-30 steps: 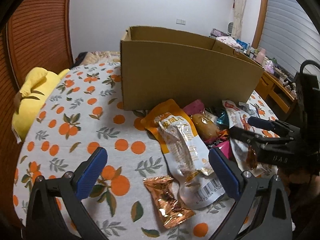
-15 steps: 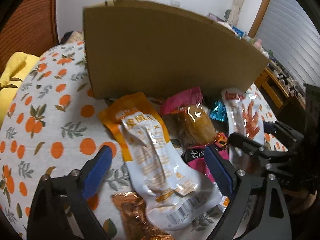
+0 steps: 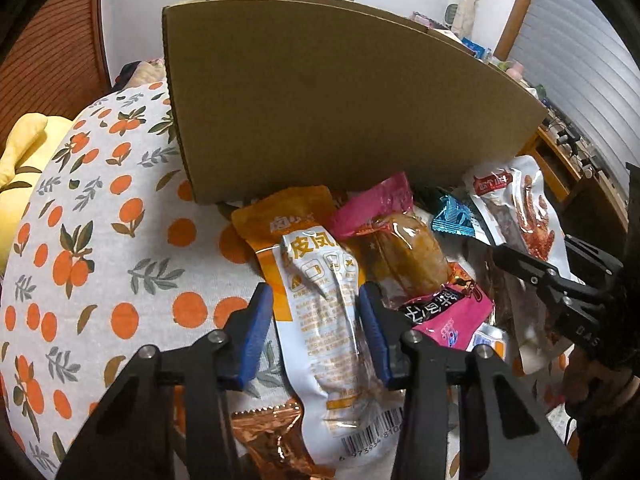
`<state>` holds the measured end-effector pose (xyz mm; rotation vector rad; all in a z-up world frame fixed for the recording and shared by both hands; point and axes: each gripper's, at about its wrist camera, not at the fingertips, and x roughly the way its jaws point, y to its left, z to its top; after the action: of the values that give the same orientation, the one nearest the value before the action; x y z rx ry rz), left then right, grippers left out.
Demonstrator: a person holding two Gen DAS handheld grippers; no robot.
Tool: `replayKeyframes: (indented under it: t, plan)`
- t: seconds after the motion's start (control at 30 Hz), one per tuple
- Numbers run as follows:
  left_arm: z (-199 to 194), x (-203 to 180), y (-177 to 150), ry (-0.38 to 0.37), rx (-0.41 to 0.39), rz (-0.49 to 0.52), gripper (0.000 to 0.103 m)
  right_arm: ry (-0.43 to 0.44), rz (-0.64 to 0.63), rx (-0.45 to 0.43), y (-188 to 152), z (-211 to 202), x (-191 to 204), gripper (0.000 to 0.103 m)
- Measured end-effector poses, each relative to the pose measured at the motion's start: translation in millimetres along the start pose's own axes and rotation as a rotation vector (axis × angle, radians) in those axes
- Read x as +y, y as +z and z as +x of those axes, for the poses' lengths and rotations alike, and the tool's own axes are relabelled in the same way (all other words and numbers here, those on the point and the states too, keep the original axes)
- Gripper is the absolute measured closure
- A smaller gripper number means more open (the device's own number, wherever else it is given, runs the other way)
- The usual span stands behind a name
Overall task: Organize snacks
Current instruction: 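Grasp the orange-white sausage pack with left tool while right tool grasps chicken-feet packet, then lift both packets and carry them over the cardboard box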
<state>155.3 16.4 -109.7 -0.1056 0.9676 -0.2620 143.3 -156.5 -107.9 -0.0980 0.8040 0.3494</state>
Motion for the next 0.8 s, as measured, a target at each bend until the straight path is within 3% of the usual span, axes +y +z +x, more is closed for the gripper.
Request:
replayKeyframes:
  t: [0.37, 0.47, 0.67, 0.73, 0.8]
  plan:
    - [-4, 7, 2, 0.017, -0.015, -0.014, 0.06, 0.032, -0.008, -0.048, 0, -18, 3, 0.078]
    - [1, 9, 7, 0.05, 0.015, -0.011, 0.045, 0.033, -0.019, -0.044, 1, -18, 4, 0.078]
    - [14, -7, 14, 0.137, 0.064, 0.095, 0.033, 0.034, -0.025, -0.057, 1, -21, 4, 0.079]
    - [16, -9, 16, 0.147, 0.069, 0.116, 0.034, 0.034, -0.029, -0.057, 0, -21, 4, 0.079]
    - [16, -13, 17, 0.131, 0.063, 0.132, 0.047, 0.035, -0.029, -0.058, 0, -22, 4, 0.079]
